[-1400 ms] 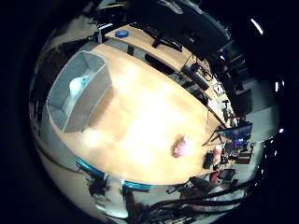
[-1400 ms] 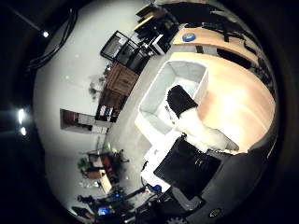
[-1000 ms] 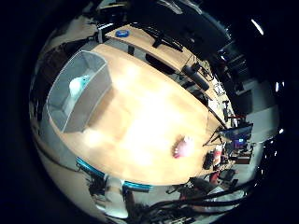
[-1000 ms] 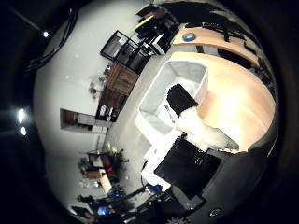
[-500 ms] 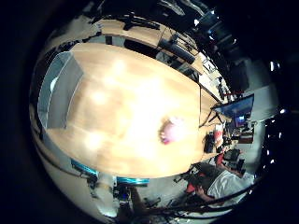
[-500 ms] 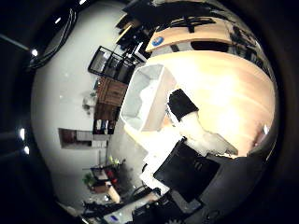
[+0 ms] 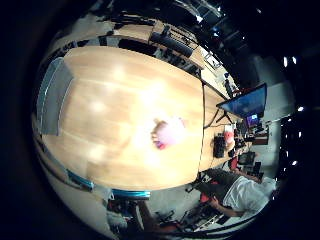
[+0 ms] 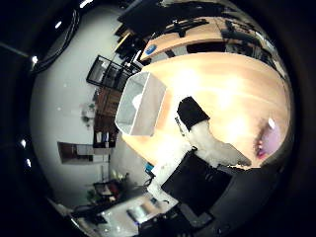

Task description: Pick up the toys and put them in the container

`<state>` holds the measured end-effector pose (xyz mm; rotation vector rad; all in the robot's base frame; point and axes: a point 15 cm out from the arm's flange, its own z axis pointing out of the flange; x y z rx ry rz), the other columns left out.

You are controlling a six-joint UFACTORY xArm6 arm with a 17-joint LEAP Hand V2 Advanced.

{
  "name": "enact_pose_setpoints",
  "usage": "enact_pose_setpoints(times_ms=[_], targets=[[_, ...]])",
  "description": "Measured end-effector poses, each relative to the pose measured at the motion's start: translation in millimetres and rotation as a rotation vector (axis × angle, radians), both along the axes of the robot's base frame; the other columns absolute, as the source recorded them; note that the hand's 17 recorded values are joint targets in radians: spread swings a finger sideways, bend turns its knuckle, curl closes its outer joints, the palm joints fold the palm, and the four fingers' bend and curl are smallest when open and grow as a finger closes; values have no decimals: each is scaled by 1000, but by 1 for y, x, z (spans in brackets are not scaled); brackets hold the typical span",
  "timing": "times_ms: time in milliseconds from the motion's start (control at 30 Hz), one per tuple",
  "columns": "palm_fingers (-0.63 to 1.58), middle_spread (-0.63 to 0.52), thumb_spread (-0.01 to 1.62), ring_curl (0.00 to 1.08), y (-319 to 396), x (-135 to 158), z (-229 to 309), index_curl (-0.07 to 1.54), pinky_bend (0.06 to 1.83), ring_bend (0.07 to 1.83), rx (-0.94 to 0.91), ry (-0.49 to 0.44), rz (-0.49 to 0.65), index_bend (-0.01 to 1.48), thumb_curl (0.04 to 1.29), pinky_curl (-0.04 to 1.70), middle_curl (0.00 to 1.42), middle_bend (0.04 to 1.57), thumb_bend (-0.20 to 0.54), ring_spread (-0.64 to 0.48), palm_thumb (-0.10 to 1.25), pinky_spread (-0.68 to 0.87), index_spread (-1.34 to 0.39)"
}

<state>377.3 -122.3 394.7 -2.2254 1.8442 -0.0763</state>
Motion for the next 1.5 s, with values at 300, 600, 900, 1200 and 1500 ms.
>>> enact_pose_setpoints(times_ms=[300,600,900,1200,1500], targets=[[455,-290,1039,202,-85,-15,-50,401,791,658,-21,77,-92,234,428,-8,307,191,-28,-217,416,90,-579],[443,-277,1039,202,-146,-31,-91,400,753,656,-19,121,-139,232,423,-5,300,182,-28,-216,404,142,-575],[434,-268,1036,202,-190,-35,-133,397,734,655,-13,166,-183,227,421,-3,291,182,-28,-215,387,199,-574],[393,-255,1031,192,-229,-23,-154,404,650,607,-91,157,-202,259,420,-4,291,193,-29,-188,368,271,-575],[395,-246,1036,186,-238,-3,-189,397,615,575,-148,167,-176,252,418,9,286,180,-28,-174,357,332,-571]])
